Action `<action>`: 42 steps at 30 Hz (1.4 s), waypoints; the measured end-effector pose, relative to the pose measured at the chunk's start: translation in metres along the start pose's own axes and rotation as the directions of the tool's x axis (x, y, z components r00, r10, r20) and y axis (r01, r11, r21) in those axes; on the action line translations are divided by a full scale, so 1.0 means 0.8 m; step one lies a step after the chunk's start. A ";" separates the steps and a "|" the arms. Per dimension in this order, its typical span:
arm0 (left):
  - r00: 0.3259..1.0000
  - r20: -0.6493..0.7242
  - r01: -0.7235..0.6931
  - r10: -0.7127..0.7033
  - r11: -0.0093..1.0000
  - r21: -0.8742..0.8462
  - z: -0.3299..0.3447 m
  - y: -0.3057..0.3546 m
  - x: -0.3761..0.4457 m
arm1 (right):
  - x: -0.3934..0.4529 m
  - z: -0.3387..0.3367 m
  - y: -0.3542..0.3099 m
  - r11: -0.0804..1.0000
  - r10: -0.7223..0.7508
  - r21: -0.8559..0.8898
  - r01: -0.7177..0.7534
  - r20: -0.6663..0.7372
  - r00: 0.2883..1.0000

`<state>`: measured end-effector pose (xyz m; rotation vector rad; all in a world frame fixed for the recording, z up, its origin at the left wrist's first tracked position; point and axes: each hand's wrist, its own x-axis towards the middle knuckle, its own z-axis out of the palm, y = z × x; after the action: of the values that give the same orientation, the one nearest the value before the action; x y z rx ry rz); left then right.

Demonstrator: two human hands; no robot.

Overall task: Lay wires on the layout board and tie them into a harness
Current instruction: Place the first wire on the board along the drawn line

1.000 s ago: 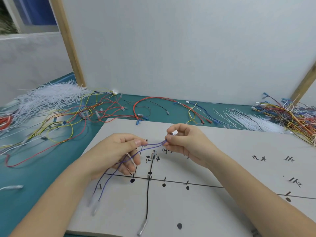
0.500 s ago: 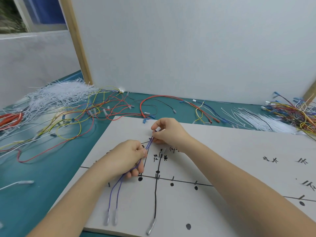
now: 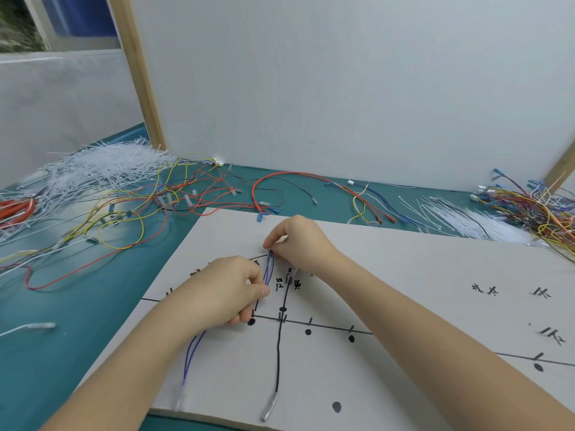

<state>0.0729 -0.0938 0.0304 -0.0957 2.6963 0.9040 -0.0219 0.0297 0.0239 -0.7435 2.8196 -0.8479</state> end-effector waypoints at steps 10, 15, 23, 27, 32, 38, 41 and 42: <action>0.992 -0.044 -0.057 0.121 0.718 0.694 0.026 0.006 -0.024 | -0.032 0.004 -0.012 0.798 -0.247 -0.519 0.307 0.183 0.952; 0.987 0.058 -0.135 0.147 0.595 0.793 0.038 -0.009 -0.043 | -0.039 0.002 -0.025 0.832 -0.191 -0.485 0.271 0.209 0.959; 0.960 0.063 -0.254 0.271 0.759 0.600 0.012 -0.034 -0.049 | -0.086 0.002 -0.045 0.846 -0.287 -0.374 0.379 0.281 0.916; 0.943 0.118 -0.332 0.311 0.884 0.329 -0.009 -0.048 -0.041 | -0.104 0.013 -0.042 0.826 -0.339 -0.393 0.404 0.225 0.913; 0.967 0.051 -0.248 0.249 0.968 -0.033 -0.064 -0.070 -0.027 | -0.102 0.025 -0.042 0.817 -0.328 -0.441 0.370 0.172 0.929; 0.959 -0.133 -0.258 0.251 0.965 -0.037 -0.086 -0.087 0.003 | -0.107 0.029 -0.038 0.829 -0.339 -0.422 0.367 0.142 0.930; 0.945 -0.206 -0.277 0.254 0.957 -0.089 -0.079 -0.099 0.018 | -0.106 0.030 -0.039 0.823 -0.341 -0.433 0.368 0.142 0.929; 0.941 -0.224 -0.285 0.253 0.951 -0.121 -0.075 -0.104 0.022 | -0.106 0.029 -0.040 0.820 -0.341 -0.438 0.368 0.143 0.929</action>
<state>0.0539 -0.1958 0.0227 0.1626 2.8752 1.2436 0.0710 0.0360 0.0183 -1.3668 2.8958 -0.1619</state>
